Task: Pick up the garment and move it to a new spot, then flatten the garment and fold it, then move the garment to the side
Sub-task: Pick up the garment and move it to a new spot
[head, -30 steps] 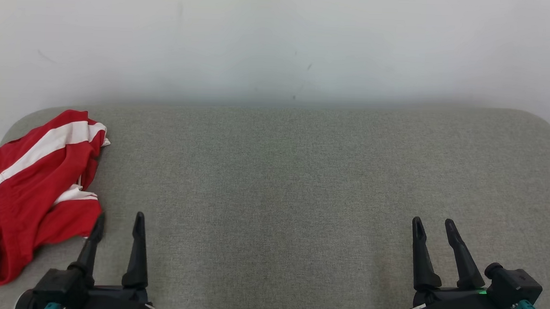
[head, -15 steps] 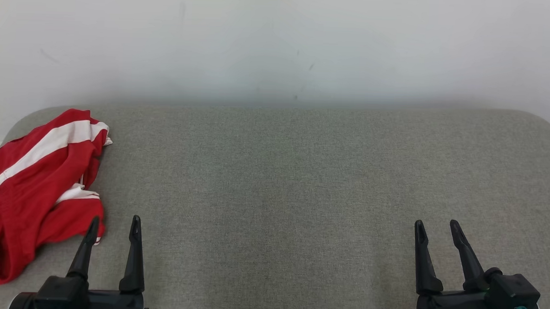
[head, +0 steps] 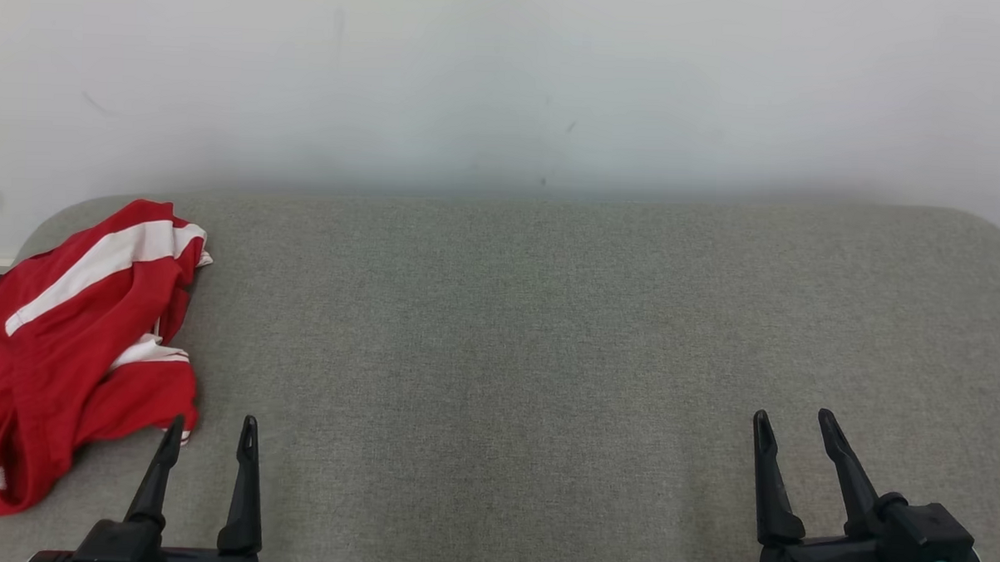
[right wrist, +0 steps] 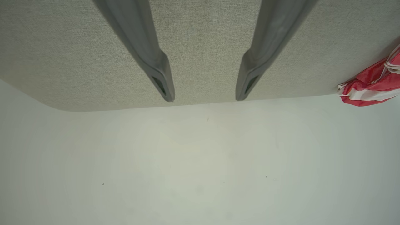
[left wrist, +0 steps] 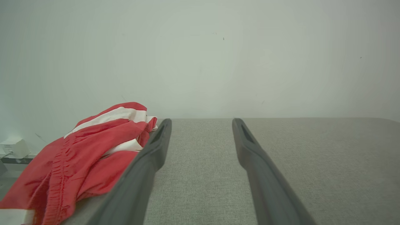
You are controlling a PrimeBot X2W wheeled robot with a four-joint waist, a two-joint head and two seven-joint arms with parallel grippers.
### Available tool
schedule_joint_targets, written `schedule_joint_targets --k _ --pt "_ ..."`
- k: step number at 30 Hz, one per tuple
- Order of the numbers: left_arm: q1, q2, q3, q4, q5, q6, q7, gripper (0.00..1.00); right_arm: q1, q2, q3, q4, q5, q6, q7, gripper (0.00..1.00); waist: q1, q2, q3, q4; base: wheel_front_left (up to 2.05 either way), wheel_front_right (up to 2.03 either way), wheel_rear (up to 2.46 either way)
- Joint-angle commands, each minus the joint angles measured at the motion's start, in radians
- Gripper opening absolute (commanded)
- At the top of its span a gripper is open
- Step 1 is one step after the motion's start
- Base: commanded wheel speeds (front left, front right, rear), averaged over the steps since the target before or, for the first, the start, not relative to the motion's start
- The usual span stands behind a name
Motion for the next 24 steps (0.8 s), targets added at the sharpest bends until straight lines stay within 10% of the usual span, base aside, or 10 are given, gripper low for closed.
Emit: schedule_joint_targets --k 1,24 --pt "0.006 0.006 0.005 0.007 0.005 -0.003 -0.006 1.0 0.017 -0.003 -0.002 -0.003 -0.004 0.003 0.005 1.0 0.0001 0.0 -0.001 0.002 0.0 0.0 0.0" --pt "0.003 0.02 0.015 -0.044 -0.046 0.025 0.062 1.0 0.028 -0.003 -0.009 -0.026 0.023 0.003 0.05 1.0 0.0001 0.0 -0.001 0.024 0.0 0.0 0.0"
